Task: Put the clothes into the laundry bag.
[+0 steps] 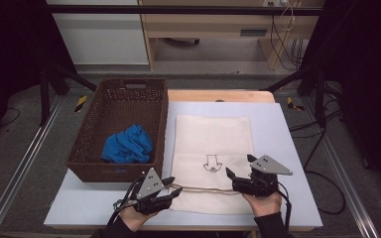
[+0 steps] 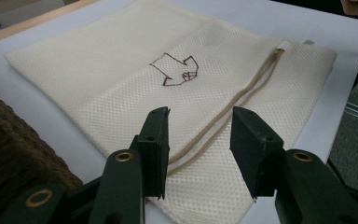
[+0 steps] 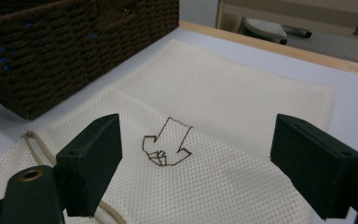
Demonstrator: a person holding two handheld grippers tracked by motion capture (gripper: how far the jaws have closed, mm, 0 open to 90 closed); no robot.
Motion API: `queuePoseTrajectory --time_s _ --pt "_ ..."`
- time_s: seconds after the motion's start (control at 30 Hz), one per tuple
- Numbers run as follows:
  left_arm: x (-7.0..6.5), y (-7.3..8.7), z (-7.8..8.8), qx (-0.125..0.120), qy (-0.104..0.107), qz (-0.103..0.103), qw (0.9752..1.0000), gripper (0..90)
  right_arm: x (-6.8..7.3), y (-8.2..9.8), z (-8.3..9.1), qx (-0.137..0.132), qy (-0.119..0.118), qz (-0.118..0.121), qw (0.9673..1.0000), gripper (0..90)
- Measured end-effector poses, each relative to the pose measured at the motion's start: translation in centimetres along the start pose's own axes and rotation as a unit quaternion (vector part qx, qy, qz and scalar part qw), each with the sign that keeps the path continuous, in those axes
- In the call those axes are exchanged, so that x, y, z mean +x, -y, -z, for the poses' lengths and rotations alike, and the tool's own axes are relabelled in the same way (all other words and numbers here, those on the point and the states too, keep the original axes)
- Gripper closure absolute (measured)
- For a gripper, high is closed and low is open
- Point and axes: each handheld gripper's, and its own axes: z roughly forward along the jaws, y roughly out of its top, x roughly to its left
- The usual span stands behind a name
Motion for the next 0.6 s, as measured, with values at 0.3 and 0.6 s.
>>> queuePoseTrajectory --time_s 0.3,0.6 --pt "-0.7 1.1 -2.1 0.03 0.023 0.001 0.9993 69.0 1.0 1.2 -1.6 0.033 -0.016 0.008 0.9993 18.2" --pt "-1.1 2.2 -4.4 0.068 0.048 0.01 0.9965 83.4 1.5 2.3 -2.7 0.062 -0.036 0.008 0.9974 24.0"
